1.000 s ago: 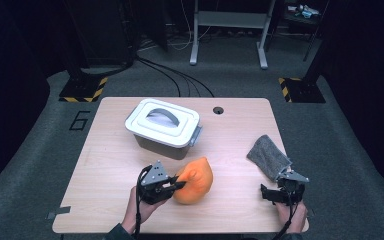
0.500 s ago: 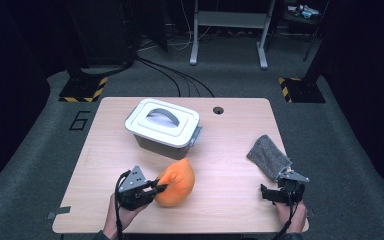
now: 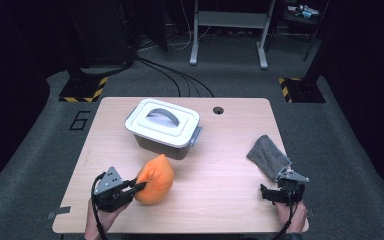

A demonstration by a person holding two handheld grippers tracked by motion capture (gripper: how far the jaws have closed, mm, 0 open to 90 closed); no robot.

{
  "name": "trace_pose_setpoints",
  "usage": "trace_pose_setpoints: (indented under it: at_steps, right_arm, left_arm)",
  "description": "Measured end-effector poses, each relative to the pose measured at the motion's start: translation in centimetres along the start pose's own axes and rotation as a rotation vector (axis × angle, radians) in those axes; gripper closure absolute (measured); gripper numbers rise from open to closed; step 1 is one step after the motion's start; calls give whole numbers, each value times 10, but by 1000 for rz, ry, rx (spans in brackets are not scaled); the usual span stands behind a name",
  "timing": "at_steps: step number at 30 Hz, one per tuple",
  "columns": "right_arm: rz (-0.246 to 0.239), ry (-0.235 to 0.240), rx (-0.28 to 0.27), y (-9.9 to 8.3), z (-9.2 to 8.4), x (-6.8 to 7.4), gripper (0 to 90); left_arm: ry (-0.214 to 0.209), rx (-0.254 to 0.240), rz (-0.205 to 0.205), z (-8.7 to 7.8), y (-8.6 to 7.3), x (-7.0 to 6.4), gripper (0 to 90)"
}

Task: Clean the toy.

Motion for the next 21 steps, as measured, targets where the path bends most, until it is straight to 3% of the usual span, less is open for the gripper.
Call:
trace_pose_setpoints:
  at_steps: [12, 18, 21]
  right_arm:
    - [0, 2, 1, 0, 0, 0, 2]
    - [1, 0, 1, 0, 0, 0, 2]
    - [0, 0, 1, 0, 0, 0, 2]
  left_arm:
    - [125, -30, -48, -27, -3, 39, 783]
    - [193, -58, -98, -43, -3, 62, 783]
    - [222, -48, -118, -50, -4, 71, 783]
Point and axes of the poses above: each handheld gripper's, and its own axes: z roughly forward along the jaws, y roughly out of its top, x roughly to its left, the point moved 6 cm from there along z, roughly forward along the jaws, and after that the axes turned 14 degrees about -z, right-handed, at the moved point
